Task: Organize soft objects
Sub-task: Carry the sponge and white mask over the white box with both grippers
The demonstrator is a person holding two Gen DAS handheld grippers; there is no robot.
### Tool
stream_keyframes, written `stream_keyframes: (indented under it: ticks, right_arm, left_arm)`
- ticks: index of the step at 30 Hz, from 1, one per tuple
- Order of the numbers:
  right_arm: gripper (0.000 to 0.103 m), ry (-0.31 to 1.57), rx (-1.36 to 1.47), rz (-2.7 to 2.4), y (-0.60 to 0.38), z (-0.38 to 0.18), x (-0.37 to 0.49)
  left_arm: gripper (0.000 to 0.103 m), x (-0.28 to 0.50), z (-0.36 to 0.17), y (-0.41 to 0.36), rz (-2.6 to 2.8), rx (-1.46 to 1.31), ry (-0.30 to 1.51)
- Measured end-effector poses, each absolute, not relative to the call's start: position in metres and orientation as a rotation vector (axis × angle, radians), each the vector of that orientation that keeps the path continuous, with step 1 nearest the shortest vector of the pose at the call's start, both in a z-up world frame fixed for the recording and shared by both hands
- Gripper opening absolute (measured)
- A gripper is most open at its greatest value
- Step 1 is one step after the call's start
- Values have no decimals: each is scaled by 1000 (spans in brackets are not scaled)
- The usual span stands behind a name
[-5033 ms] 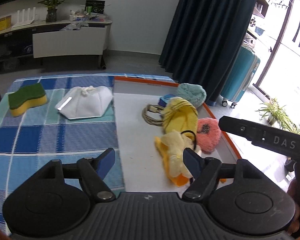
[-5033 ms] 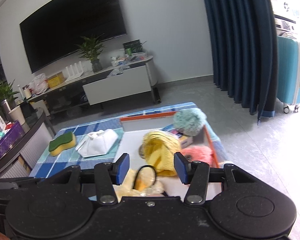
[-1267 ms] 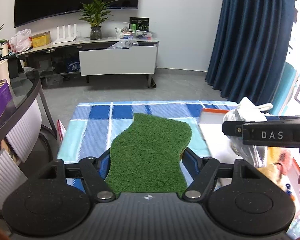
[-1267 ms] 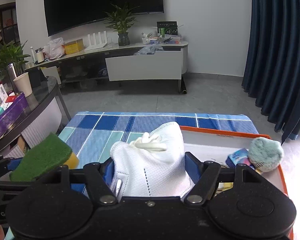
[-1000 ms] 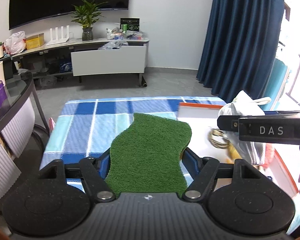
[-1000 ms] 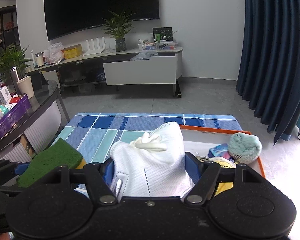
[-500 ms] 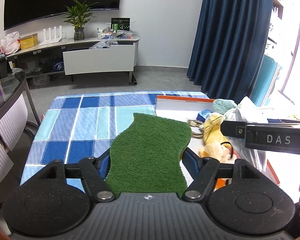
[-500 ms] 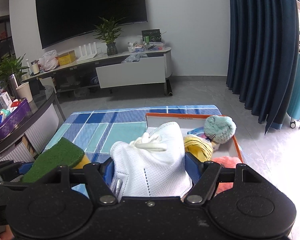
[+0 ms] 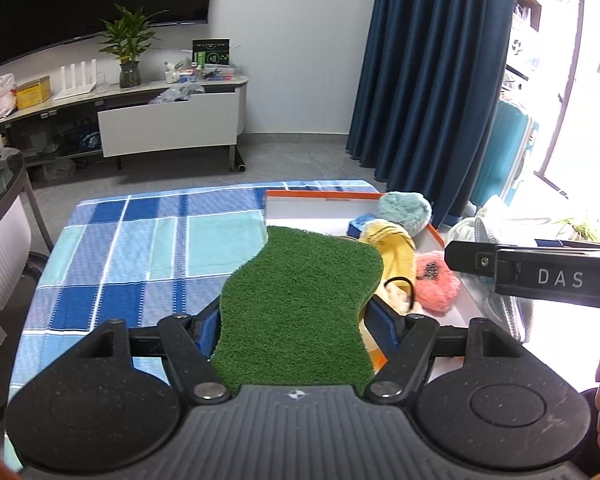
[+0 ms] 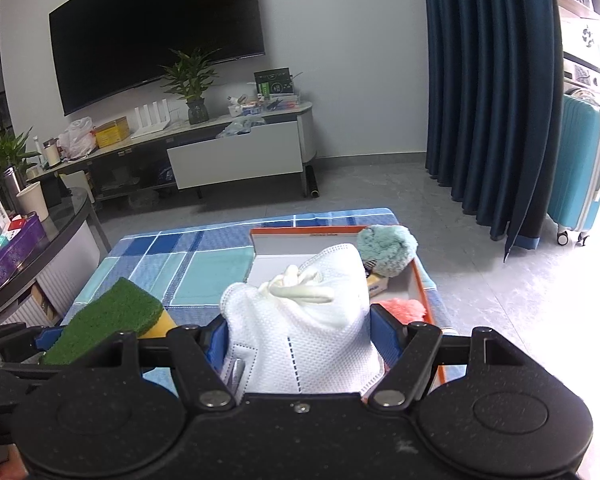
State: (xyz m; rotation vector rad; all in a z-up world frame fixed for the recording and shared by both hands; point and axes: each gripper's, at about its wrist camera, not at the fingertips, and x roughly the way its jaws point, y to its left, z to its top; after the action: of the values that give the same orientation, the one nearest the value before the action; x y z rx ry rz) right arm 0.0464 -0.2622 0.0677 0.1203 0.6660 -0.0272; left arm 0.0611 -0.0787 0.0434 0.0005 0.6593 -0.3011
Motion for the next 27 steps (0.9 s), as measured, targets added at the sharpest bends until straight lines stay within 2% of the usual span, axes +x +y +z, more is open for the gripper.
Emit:
stream_keyframes:
  ticks: [27]
  right_arm:
    - [84,665,167,-96,-307,63,44]
  left_arm:
    - [73,79,40,-112,-378,5,678]
